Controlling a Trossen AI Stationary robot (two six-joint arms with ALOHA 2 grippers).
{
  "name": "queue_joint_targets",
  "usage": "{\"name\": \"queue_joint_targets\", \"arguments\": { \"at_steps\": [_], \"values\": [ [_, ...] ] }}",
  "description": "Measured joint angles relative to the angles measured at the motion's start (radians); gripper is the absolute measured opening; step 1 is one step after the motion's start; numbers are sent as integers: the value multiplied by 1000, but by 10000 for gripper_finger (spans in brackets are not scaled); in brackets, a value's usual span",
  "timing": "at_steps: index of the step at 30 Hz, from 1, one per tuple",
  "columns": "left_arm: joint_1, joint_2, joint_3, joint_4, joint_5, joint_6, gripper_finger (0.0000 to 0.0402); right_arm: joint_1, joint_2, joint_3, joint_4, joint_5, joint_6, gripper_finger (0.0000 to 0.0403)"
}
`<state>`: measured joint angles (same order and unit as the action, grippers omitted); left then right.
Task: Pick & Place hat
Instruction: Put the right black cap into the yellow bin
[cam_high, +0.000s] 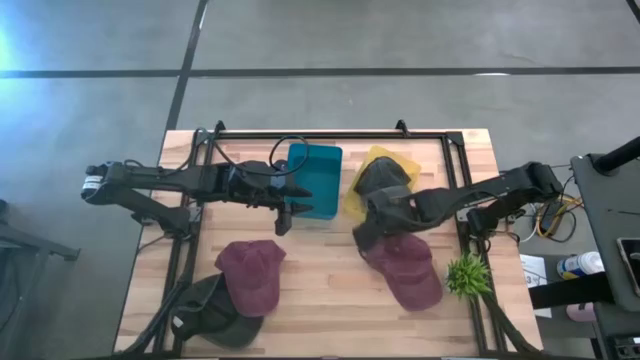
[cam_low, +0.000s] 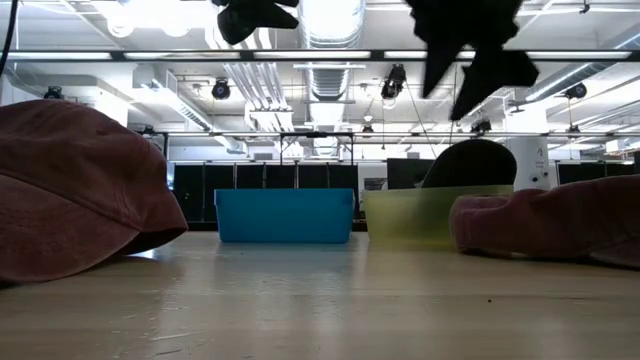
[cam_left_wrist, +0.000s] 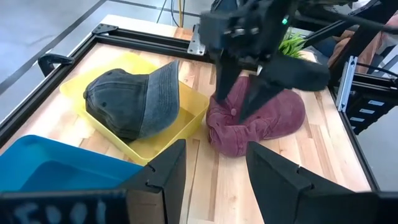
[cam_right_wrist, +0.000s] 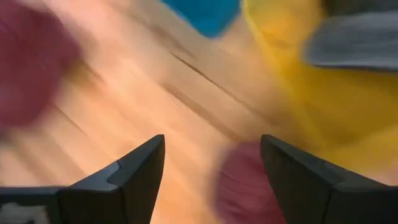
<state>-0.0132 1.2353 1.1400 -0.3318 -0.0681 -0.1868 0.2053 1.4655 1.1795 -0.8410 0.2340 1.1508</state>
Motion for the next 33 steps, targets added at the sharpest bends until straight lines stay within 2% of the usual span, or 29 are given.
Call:
{"name": "queue_joint_targets", "arguments": {
  "at_steps": [4,7,11,17,22,28,33],
  "values": [
    [0,0,0,0,0,-24,161,36,5,105,-254,27,-218,234],
    [0,0,0,0,0,-33,161,81,9,145,-374,135,-357,217],
    [0,0,0,0,1,-57,161,121,9,127,-385,257,-587,203],
    [0,0,-13,7,-4,-60,161,115,25,30,-392,296,-794,201],
    [3,0,-57,8,-8,-58,161,109,38,4,-387,423,-822,201],
    [9,1,-96,74,-3,-76,161,85,36,6,-376,440,-835,201],
    [40,2,-98,149,32,-68,161,10,36,-59,-269,443,-883,201]
  ]
}}
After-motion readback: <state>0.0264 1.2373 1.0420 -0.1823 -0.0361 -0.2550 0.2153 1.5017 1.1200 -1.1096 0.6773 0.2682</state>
